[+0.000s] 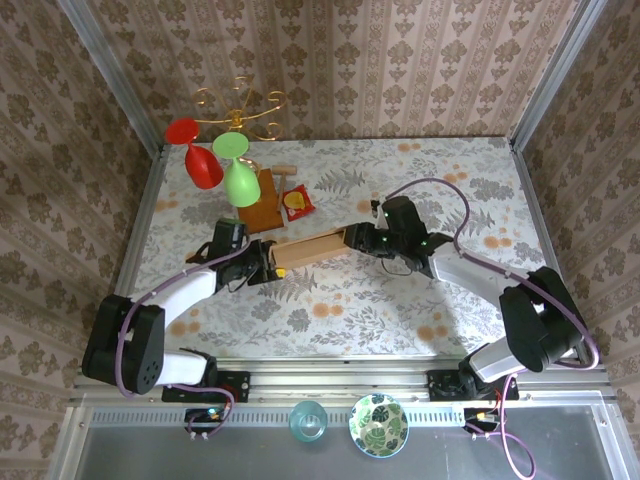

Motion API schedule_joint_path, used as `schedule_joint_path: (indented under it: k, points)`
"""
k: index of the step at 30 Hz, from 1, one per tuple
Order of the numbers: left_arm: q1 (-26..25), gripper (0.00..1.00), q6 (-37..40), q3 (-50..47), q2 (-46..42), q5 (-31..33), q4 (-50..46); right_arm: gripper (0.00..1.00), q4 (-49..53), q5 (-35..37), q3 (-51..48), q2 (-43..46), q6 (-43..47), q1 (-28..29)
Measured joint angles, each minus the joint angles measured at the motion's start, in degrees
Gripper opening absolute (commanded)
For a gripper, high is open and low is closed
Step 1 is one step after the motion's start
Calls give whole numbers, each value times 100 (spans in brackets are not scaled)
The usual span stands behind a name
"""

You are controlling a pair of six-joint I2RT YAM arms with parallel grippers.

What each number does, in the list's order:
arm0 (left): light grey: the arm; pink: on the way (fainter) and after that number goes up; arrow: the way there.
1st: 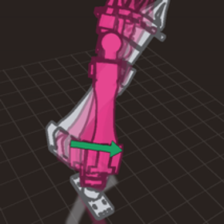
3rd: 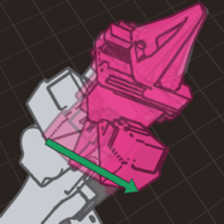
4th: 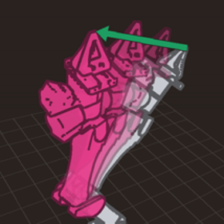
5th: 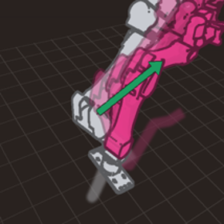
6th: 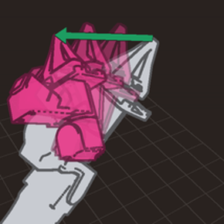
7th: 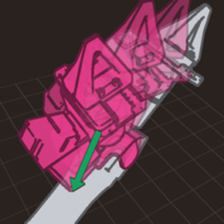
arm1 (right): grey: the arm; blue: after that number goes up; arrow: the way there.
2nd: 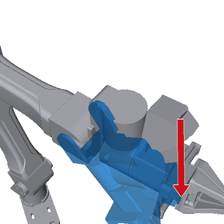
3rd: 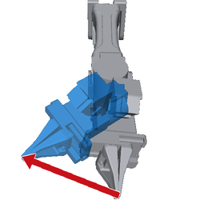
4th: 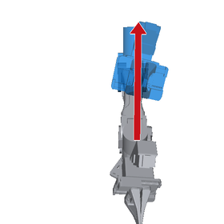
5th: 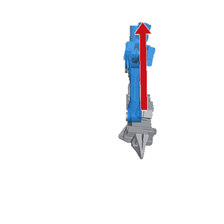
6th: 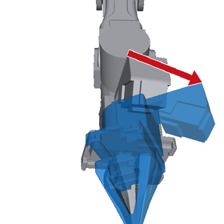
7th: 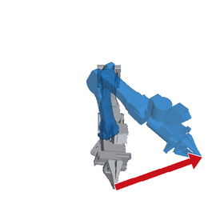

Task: Fold the paper box

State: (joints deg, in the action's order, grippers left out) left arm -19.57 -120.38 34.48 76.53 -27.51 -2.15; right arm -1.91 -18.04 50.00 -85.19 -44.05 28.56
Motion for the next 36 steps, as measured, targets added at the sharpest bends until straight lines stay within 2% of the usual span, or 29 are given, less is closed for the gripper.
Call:
schedule_joint_path:
  k: [3,8,14,18,21,25,27,31,36]
  points:
    - [81,27,-9,-83,-4,-44,175,41,208,48,210,-116,-55,11]
    - [92,18,-7,-175,105,-66,586,43,363,85,350,-157,-94,22]
    - [74,4,-4,-173,260,-76,907,60,636,138,485,-122,-225,17]
    - [48,4,-2,-173,260,-76,898,64,1132,203,520,264,-533,-42]
    - [48,3,-2,-173,258,-83,885,74,1515,372,562,859,-1021,-232]
    - [48,3,-2,-162,251,-85,848,74,1974,540,684,1392,-1980,-629]
    - [48,2,-2,-138,249,-92,787,73,2201,378,804,1237,-2516,-890]
    - [48,2,-2,-105,249,-114,704,69,2376,-317,927,332,-3609,-1296]
    - [48,1,-2,-68,249,-127,605,67,2452,-949,953,-321,-4885,-1322]
